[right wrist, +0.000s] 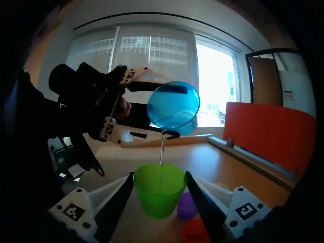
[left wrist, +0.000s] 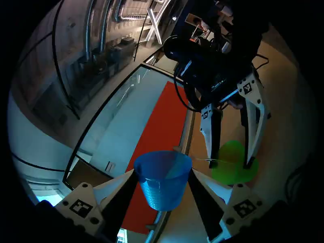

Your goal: Pour water

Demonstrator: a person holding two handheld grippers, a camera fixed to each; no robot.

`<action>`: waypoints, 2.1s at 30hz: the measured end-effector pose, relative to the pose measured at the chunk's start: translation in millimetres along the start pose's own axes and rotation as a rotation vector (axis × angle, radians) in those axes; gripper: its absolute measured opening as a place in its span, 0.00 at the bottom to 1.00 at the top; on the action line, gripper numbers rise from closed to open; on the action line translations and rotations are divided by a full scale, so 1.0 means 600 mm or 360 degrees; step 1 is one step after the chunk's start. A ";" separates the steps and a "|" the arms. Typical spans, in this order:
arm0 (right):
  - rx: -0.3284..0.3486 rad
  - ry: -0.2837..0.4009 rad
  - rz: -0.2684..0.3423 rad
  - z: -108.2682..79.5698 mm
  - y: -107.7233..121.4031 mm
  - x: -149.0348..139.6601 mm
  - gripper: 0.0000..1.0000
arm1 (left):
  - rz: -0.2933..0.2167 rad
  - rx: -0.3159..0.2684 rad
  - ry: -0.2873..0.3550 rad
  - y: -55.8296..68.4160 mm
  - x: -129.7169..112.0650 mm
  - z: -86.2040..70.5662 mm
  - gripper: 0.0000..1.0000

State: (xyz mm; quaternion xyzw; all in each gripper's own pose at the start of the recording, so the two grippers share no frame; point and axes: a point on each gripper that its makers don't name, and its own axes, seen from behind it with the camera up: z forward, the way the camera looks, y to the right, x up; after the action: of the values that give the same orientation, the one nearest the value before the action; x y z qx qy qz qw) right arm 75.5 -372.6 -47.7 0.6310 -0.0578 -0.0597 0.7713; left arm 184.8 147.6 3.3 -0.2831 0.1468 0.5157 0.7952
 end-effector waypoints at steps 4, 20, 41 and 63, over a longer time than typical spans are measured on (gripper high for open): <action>-0.0002 -0.0001 0.0002 0.001 0.000 0.000 0.94 | 0.0010 0.0000 0.0002 0.001 0.000 -0.001 0.83; 0.0001 -0.0002 -0.0003 0.000 -0.002 0.001 0.94 | 0.0048 0.0004 0.0008 -0.002 0.002 0.000 0.83; 0.0003 -0.0008 -0.0008 -0.002 -0.001 -0.003 0.94 | 0.0093 0.0020 0.0027 -0.001 0.011 -0.001 0.83; 0.0006 -0.0012 -0.0019 -0.002 -0.003 -0.004 0.94 | 0.0169 0.0023 0.0034 0.000 0.018 -0.005 0.83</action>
State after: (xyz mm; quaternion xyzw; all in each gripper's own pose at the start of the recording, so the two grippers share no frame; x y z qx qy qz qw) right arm 73.2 -371.3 -50.0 0.6325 -0.0573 -0.0666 0.7696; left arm 189.6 153.6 -4.4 -0.2747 0.1738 0.5531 0.7671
